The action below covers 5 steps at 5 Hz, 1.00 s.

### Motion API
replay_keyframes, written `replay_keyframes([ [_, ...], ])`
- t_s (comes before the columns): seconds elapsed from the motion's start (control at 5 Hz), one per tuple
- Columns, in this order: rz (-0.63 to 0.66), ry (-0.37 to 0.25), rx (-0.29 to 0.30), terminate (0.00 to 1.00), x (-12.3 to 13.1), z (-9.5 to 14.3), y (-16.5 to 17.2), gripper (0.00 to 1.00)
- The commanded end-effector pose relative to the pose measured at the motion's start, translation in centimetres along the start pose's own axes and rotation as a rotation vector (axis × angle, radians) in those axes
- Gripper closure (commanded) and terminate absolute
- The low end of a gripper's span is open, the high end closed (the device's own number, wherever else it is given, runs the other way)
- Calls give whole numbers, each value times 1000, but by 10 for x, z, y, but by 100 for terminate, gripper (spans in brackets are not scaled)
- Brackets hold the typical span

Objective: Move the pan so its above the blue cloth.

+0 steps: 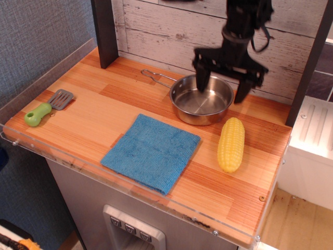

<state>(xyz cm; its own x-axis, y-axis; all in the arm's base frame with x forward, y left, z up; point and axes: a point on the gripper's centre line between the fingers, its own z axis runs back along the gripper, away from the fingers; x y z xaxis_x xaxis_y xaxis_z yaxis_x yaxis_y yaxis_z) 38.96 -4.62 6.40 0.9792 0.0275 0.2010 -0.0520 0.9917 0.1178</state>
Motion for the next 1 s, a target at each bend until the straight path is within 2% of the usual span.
replay_keyframes([
  [0.0,-103,-109,-83,0,-14,77,34,0],
  [0.2,-91,-54,-126,0,-36,89,46,0],
  [0.4,-67,-8,-127,0,-62,96,57,0],
  [0.6,-52,8,-102,0,-78,102,62,0],
  [0.8,-119,111,-110,0,-84,105,71,0],
])
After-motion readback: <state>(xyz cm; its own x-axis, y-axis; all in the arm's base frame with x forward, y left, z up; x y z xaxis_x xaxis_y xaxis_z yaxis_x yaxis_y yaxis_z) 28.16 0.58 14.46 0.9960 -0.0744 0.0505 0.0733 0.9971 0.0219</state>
